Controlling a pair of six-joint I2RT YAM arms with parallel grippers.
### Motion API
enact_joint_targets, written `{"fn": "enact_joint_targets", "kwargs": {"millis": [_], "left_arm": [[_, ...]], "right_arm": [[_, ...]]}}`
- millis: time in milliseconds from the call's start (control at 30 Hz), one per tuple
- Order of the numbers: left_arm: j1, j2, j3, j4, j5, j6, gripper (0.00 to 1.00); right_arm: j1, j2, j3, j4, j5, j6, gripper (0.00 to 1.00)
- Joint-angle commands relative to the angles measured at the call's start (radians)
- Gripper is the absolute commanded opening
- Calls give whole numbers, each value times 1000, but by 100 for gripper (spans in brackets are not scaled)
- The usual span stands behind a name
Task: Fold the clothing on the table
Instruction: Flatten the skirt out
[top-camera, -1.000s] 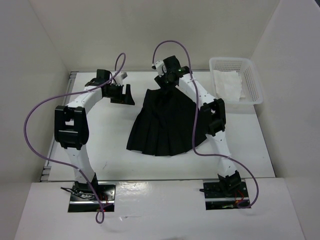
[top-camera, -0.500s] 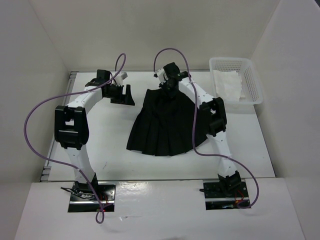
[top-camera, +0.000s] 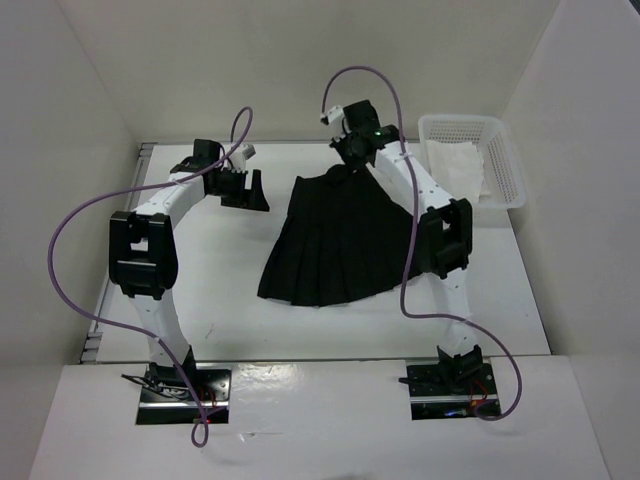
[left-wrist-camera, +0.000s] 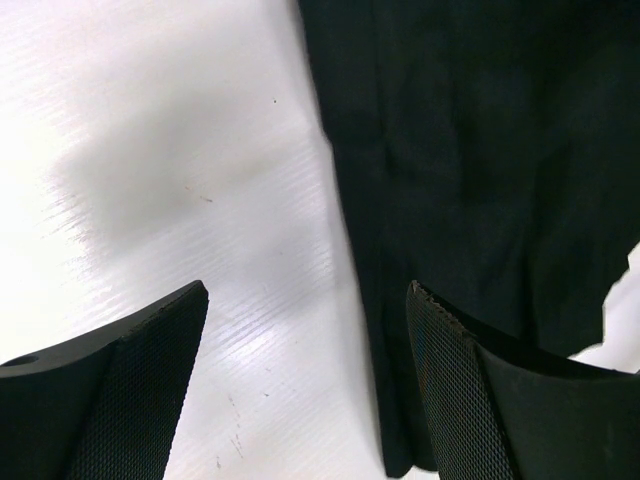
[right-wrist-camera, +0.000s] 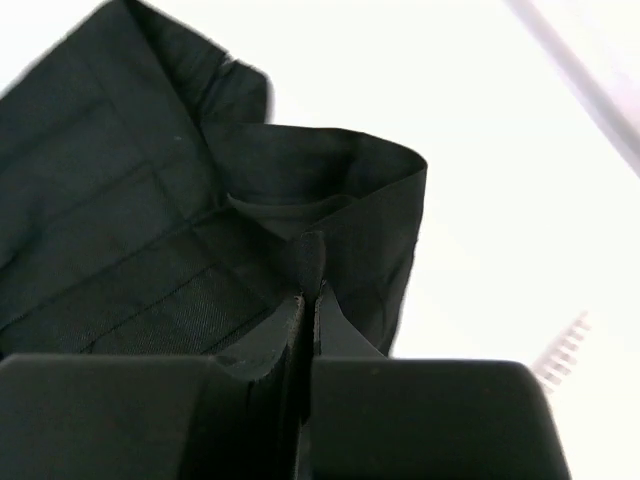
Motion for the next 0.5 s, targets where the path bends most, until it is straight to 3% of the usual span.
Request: {"fn": "enact_joint_targets", "kwargs": {"millis": [0,467], "left_arm": [[-13,7,26,2,27,18,86],[-109,100,143,-18,27,18,86]], "right_arm": [[-55,-135,27,73,51,35,0],[-109,-259,-342,225,210,35,0]]}}
